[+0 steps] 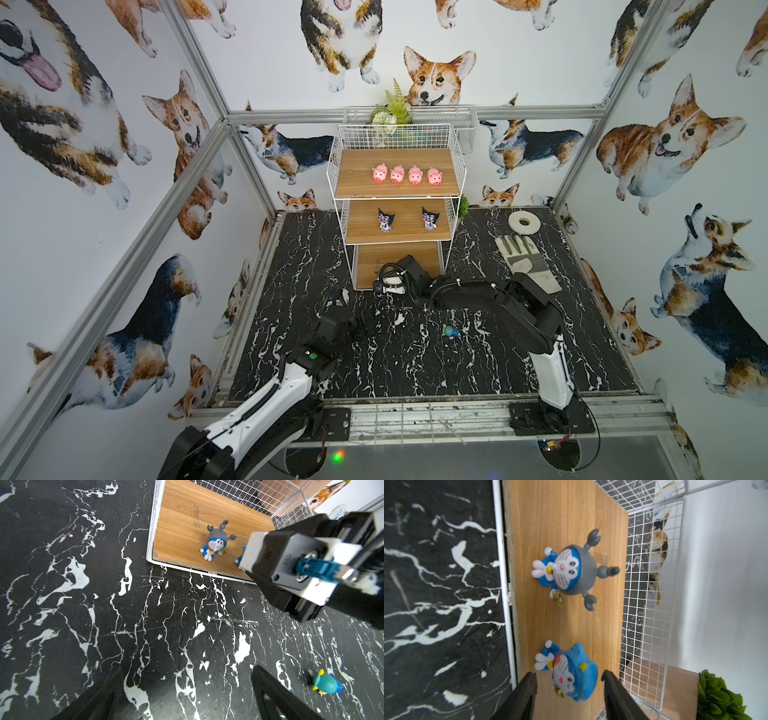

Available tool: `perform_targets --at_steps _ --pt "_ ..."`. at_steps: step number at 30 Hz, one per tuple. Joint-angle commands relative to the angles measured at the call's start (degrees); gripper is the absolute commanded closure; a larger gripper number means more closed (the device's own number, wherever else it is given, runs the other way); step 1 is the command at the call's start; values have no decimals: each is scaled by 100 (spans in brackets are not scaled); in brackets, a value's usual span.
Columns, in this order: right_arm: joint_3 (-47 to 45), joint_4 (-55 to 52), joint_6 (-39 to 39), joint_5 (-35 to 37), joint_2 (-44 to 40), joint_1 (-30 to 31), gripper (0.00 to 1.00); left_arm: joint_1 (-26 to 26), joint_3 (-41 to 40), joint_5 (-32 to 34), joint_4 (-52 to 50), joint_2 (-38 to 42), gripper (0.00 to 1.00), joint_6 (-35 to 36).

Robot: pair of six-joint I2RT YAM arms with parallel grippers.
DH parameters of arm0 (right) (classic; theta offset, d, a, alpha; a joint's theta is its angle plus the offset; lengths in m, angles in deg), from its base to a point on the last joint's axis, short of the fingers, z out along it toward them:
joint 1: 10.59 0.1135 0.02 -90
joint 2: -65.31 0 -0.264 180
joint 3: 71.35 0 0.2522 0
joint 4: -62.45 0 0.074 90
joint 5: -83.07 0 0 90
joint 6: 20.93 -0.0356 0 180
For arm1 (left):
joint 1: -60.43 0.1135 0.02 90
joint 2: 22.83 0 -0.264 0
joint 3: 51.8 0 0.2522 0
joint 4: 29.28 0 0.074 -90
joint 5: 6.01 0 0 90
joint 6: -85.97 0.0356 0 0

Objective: Organize plastic toys on shelves
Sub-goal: Place the plastic toy on the shelf, then adjust the plastic toy at the center of the board.

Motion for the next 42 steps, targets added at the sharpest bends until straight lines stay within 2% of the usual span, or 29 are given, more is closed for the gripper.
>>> perform_targets --at_steps 1,8,14,18,24,26,30,33,37,42 --pt "-15 213 103 106 -50 11 42 7 44 -21 93 25 1 24" --pt "-234 367 -10 214 -252 122 39 6 43 -21 102 24 1 57" --pt "-745 -59 -884 352 -930 402 39 -20 50 -102 151 44 1 123" --pt "-1086 -1084 -2158 219 -1660 520 42 -133 83 -199 269 -4 1 205" --pt "-1267 -3242 -4610 -258 -2582 558 48 -312 224 -698 616 -343 3 330" --pt "-1358 -3732 -5110 -374 -2759 635 50 -344 305 -793 655 -498 3 341" --pt "-1368 -4874 -5978 -1 -2607 957 54 -344 403 -856 675 -670 3 258" --pt "-1395 -5233 -6509 225 -2393 1143 58 -344 489 -847 541 -735 3 216" --pt "-1630 -4902 -6772 200 -2291 1288 60 -344 522 -748 333 -595 3 171" --pt "-1612 -4663 -6923 559 -2021 1292 63 -344 512 -637 160 -386 3 166"
